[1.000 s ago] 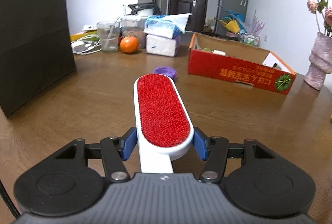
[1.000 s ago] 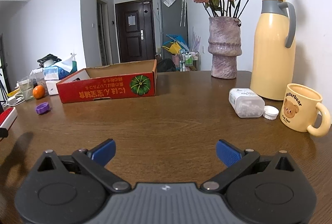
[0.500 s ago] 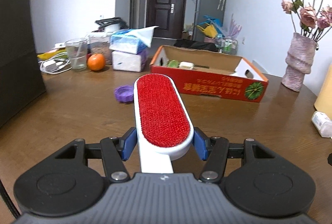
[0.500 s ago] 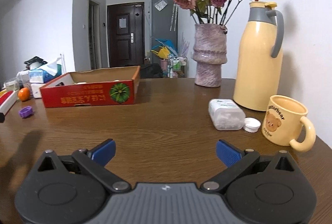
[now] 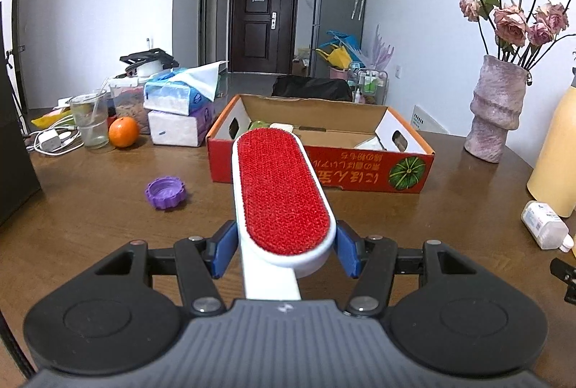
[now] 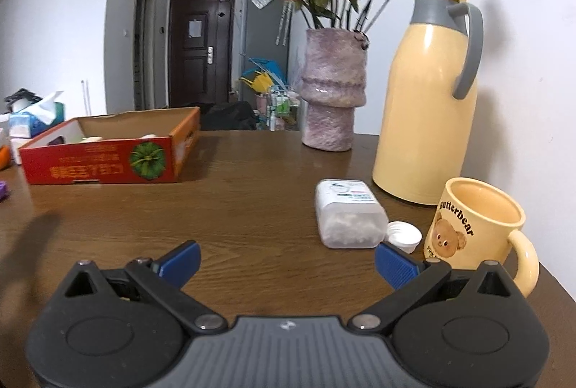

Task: Organize rigid objects
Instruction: 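Close the left tool on the lint brush handle and lift it, then grasp the white cotton-swab box with the right tool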

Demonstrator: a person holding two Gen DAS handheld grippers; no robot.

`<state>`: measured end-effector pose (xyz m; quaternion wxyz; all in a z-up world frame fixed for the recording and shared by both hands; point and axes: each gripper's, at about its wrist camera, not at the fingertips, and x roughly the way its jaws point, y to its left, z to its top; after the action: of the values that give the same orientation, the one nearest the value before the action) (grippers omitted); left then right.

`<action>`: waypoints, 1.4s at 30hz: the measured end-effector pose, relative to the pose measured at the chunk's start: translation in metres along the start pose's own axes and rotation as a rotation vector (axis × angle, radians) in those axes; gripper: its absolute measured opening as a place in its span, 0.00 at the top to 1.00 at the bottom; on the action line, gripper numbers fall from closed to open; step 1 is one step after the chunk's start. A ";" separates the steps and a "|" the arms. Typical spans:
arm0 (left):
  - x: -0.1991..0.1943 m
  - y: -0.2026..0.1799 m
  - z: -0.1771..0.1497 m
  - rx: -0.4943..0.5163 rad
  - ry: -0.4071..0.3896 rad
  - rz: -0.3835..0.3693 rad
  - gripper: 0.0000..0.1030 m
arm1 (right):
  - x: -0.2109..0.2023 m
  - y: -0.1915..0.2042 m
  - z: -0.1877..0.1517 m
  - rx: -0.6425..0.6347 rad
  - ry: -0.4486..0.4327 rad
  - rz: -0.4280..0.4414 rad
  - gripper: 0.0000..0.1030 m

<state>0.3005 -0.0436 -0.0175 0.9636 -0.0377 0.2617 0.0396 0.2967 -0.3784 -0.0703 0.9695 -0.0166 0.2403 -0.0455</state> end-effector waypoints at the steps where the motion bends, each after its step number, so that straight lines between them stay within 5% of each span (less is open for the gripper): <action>1: 0.002 -0.001 0.001 0.000 -0.002 0.001 0.43 | 0.004 -0.002 0.001 0.004 0.003 -0.002 0.00; 26: 0.039 0.022 0.004 -0.014 0.021 0.003 0.43 | 0.124 -0.038 0.035 -0.025 0.020 -0.125 0.06; 32: 0.043 0.024 0.002 -0.017 0.032 0.004 0.43 | 0.148 -0.043 0.041 0.002 0.087 -0.103 0.17; 36: 0.043 0.023 0.001 -0.009 0.030 0.001 0.43 | 0.150 -0.045 0.041 0.014 0.108 -0.087 0.36; 42: 0.042 0.022 0.000 -0.009 0.027 0.003 0.43 | 0.143 -0.032 0.036 -0.044 0.113 -0.079 0.38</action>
<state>0.3340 -0.0193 -0.0398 0.9598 -0.0422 0.2744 0.0417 0.4370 -0.4239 -0.1029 0.9512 -0.0449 0.2947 -0.0791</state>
